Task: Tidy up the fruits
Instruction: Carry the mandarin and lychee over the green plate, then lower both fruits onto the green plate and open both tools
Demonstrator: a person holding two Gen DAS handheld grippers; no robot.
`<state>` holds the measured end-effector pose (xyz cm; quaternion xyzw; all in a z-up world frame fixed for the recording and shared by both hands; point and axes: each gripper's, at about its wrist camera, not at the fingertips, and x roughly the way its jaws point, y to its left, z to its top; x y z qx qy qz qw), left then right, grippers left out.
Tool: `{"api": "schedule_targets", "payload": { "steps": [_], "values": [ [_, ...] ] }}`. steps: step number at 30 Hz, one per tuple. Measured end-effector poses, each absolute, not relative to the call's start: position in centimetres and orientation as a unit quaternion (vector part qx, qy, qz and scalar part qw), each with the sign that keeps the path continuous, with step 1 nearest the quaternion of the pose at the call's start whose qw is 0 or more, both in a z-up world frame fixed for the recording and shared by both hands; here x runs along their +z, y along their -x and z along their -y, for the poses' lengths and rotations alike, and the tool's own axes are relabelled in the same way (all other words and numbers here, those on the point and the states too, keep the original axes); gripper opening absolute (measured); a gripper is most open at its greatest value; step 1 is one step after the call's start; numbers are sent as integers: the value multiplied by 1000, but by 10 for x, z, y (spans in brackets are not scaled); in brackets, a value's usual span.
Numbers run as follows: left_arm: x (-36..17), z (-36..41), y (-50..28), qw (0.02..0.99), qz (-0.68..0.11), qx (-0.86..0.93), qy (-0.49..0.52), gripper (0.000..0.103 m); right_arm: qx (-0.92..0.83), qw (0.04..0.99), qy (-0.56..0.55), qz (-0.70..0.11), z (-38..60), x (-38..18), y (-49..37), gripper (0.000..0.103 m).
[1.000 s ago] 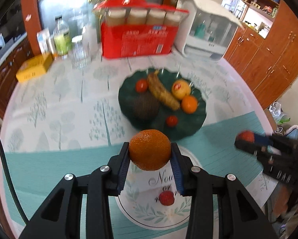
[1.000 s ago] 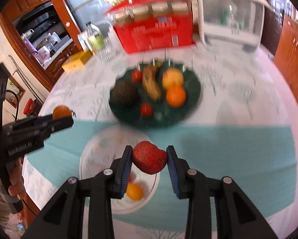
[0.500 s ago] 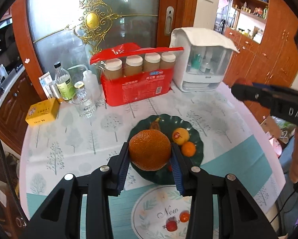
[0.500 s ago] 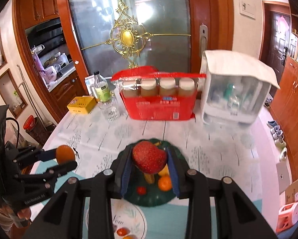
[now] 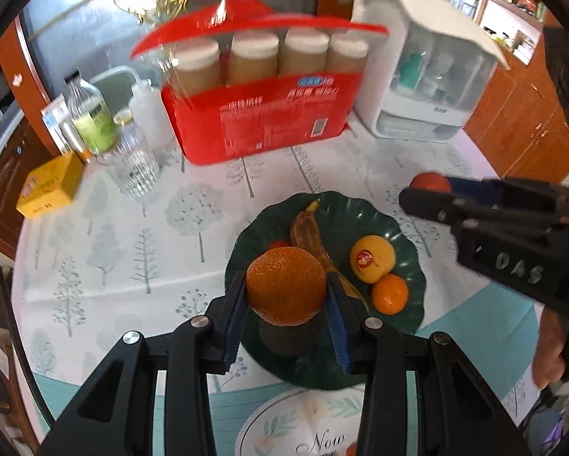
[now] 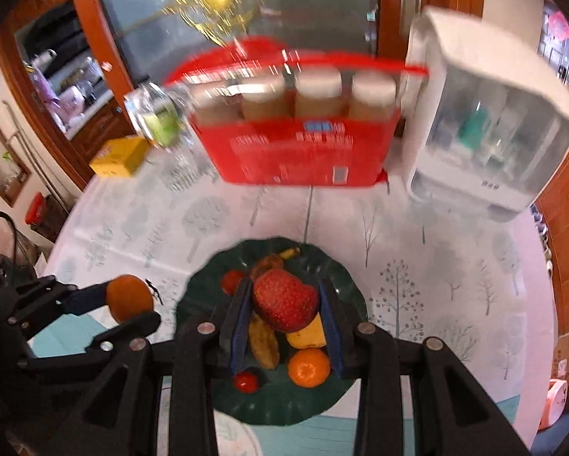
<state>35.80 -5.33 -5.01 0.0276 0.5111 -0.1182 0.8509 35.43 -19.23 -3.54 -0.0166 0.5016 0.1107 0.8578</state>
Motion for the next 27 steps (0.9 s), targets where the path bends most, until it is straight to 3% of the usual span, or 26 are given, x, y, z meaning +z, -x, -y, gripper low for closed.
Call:
{"api": "schedule_targets", "payload": {
  "steps": [12, 24, 27],
  "values": [
    [-117, 47, -400, 824, -559, -91, 12, 38, 109, 818, -19, -565, 198, -127, -395, 35],
    [-149, 46, -414, 801, -592, -85, 12, 39, 124, 808, -15, -576, 191, -152, -410, 36],
    [-147, 45, -413, 801, -592, -86, 13, 47, 130, 807, -23, -576, 193, -152, -409, 38]
  ]
}}
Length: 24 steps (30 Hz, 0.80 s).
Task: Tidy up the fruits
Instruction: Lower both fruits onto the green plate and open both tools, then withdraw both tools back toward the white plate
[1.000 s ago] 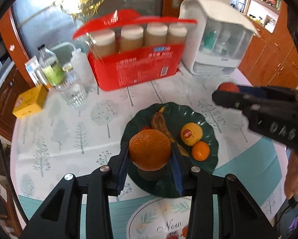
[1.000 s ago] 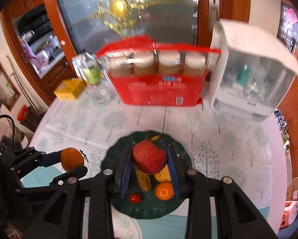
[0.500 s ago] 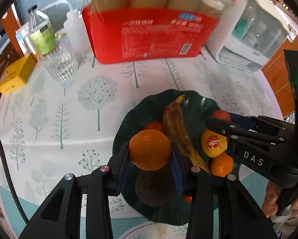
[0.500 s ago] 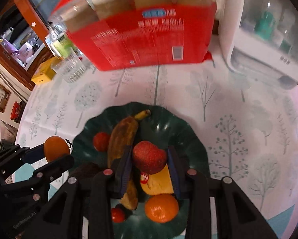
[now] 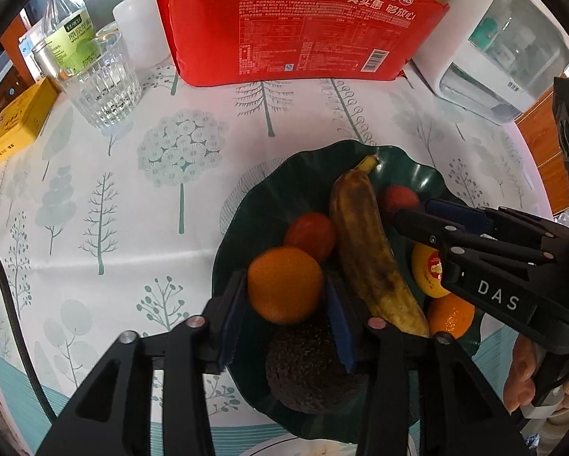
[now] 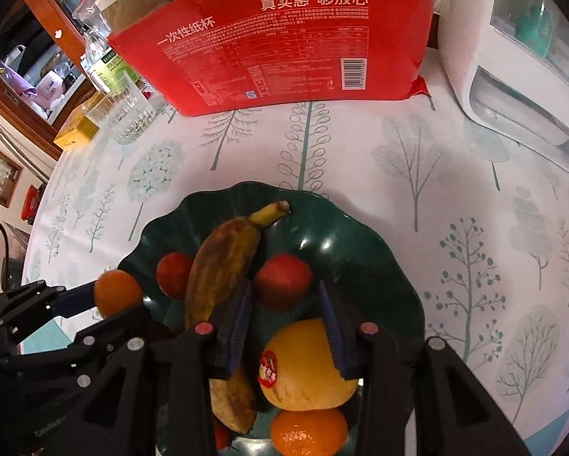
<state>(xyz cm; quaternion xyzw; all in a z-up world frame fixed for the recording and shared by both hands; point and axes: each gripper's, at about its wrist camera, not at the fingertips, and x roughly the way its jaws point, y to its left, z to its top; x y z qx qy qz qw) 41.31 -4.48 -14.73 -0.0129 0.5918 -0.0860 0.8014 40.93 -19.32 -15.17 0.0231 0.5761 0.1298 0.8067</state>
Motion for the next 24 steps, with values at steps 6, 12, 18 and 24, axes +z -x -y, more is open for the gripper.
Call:
{"api": "schedule_targets", "payload": {
  "steps": [6, 12, 18, 24],
  "values": [
    [-131, 43, -407, 813, -576, -85, 7, 60, 136, 810, -33, -570, 197, -141, -401, 40],
    [-117, 37, -393, 820, -567, -76, 2, 64, 137, 820, -25, -556, 196, -127, -386, 40],
    [-103, 29, -376, 827, -557, -76, 12, 64, 141, 830, -18, -539, 195, -109, -364, 40],
    [-86, 28, -355, 835, -544, -80, 14, 64, 147, 838, -12, -525, 192, -92, -338, 40]
  ]
}}
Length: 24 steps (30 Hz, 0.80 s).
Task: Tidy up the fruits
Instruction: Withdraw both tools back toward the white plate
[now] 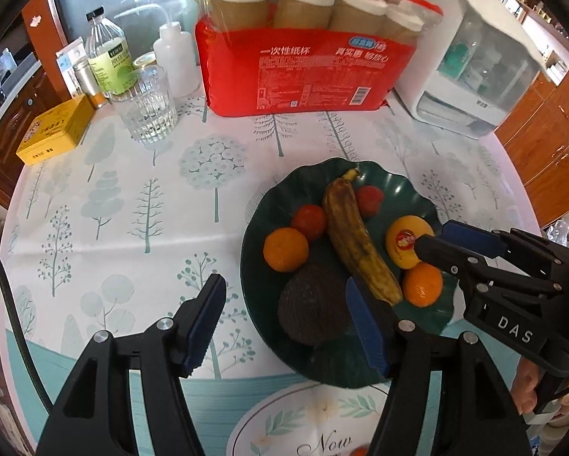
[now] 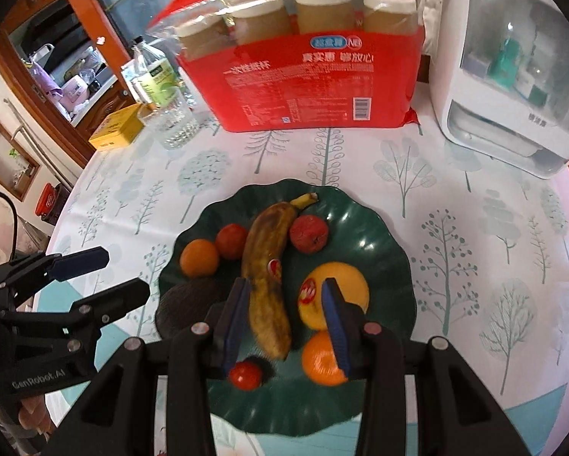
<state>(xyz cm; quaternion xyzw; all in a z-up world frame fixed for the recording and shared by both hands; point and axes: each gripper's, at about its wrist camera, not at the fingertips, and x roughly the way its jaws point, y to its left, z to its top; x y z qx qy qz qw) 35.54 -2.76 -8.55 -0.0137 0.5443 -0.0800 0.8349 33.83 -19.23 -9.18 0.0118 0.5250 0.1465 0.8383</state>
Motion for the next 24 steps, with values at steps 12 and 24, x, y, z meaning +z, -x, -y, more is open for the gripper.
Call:
{"api": "schedule_targets", "payload": {
  "steps": [12, 24],
  "values": [
    [-45, 36, -306, 858, -505, -97, -6, 75, 145, 849, -28, -507, 194, -63, -285, 40],
    [-20, 35, -251, 867, -483, -122, 0, 76, 140, 861, -46, -487, 199, -38, -221, 40]
  ]
}}
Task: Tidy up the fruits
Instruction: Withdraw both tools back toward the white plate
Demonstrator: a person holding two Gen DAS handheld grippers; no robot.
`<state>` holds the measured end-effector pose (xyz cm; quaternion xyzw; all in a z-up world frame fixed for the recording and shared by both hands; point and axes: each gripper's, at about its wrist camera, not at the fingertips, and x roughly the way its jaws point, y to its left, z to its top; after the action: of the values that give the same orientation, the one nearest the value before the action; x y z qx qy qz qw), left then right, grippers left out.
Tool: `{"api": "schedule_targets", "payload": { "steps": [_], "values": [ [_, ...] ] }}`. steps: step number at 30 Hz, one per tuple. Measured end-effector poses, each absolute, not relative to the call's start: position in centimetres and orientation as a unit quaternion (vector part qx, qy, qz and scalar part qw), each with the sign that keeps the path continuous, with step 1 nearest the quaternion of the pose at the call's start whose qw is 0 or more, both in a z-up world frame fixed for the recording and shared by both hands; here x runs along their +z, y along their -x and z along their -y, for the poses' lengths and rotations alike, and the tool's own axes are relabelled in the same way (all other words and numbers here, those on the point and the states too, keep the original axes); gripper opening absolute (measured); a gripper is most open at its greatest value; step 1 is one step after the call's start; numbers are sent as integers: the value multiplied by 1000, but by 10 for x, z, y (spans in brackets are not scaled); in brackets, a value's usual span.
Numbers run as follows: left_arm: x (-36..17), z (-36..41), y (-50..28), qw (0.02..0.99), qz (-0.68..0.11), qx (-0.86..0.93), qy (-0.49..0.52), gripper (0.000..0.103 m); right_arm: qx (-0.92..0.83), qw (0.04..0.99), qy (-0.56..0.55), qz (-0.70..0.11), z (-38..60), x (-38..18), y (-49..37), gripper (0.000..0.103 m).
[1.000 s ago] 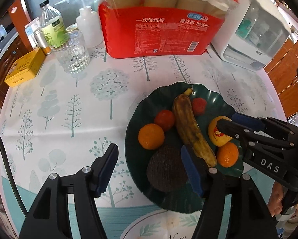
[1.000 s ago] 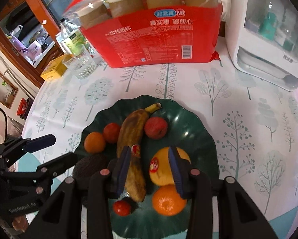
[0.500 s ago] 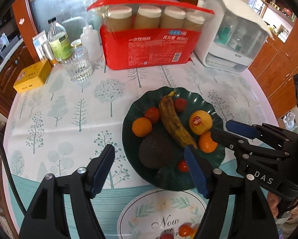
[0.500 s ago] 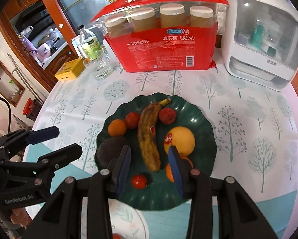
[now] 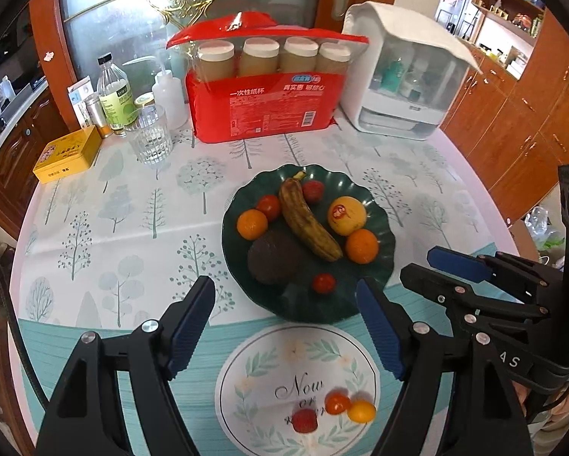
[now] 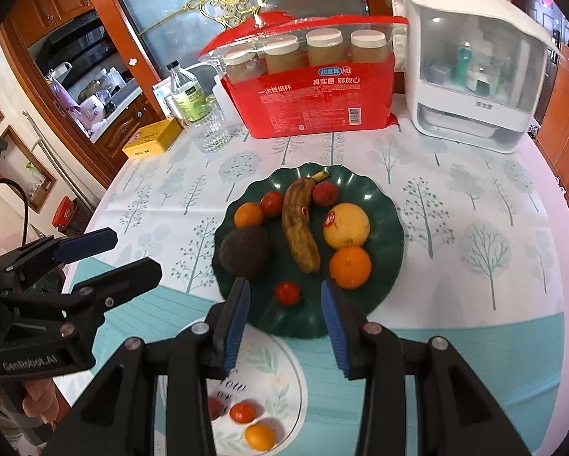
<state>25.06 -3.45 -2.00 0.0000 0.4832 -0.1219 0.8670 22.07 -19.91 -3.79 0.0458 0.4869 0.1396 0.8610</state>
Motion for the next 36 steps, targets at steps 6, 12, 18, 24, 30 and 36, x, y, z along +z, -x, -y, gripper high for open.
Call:
{"api": "schedule_targets", "payload": {
  "steps": [6, 12, 18, 24, 30, 36],
  "values": [
    [-9, 31, -224, 872, -470, -134, 3, 77, 137, 866, -53, -478, 198, -30, -190, 40],
    [-3, 31, -197, 879, -456, -140, -3, 79, 132, 870, -56, -472, 196, -28, -163, 40],
    [-4, 33, -172, 884, -444, -145, -14, 80, 128, 872, -46, -470, 193, -31, -141, 40],
    [-4, 34, -151, 892, -428, -146, -30, 81, 122, 874, -48, -469, 192, -35, -121, 40],
    [-17, 35, -134, 892, -425, -148, -31, 83, 114, 868, -62, -479, 196, -52, -106, 40],
    [-40, 36, -119, 893, -426, -139, -45, 83, 102, 860, -61, -497, 200, -77, -93, 40]
  ]
}}
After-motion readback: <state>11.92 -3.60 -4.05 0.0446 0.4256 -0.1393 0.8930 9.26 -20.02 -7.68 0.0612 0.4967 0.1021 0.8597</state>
